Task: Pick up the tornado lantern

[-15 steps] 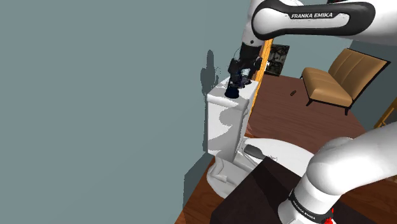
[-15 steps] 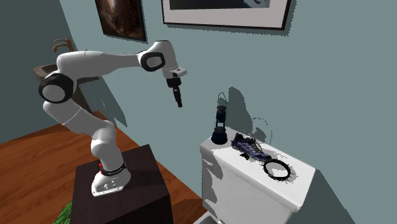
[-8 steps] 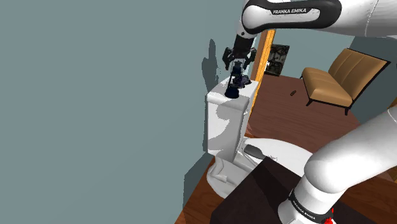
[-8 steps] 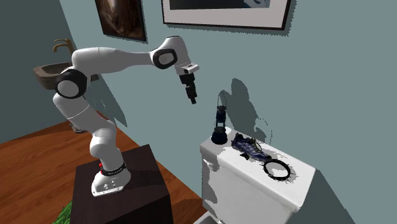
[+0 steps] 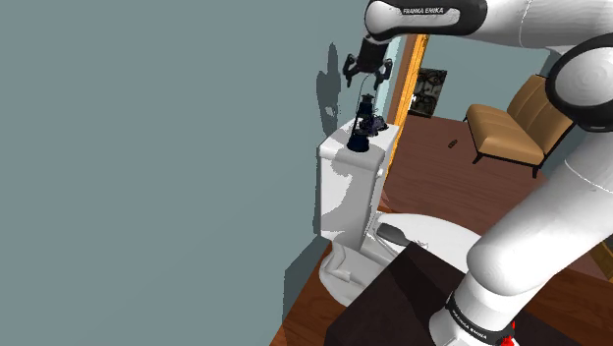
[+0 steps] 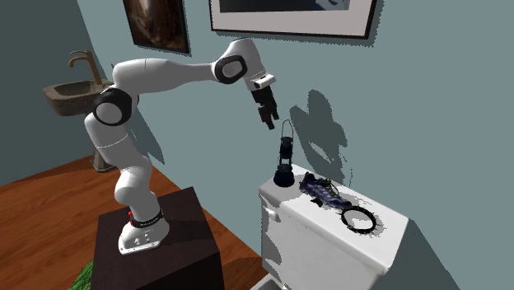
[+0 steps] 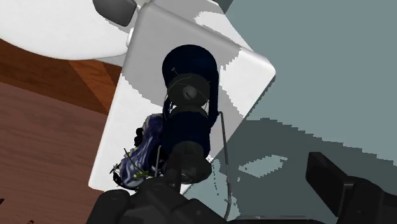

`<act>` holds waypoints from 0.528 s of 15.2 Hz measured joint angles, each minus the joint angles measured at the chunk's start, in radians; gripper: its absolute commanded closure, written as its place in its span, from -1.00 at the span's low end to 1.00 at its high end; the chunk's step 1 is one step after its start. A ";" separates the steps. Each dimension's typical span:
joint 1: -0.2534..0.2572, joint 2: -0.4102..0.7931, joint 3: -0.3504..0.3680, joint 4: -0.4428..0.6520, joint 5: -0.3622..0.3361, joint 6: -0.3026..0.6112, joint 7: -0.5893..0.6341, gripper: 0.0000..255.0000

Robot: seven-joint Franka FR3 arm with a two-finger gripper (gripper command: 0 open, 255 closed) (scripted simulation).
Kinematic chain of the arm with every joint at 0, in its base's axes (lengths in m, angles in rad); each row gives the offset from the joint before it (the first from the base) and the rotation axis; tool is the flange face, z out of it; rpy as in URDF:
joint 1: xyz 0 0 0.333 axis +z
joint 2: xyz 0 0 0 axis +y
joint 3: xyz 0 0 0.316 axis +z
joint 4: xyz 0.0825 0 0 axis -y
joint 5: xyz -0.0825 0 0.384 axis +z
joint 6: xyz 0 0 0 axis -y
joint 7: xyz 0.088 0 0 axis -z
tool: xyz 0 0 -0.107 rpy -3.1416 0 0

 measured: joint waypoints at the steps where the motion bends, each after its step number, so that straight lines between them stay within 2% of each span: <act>1: -0.008 0.024 -0.004 0.030 -0.006 0.006 0.019 -1.00; 4: -0.018 0.054 -0.011 0.066 -0.015 0.019 0.051 -1.00; 8: -0.020 0.042 -0.012 0.007 -0.020 0.067 0.064 -1.00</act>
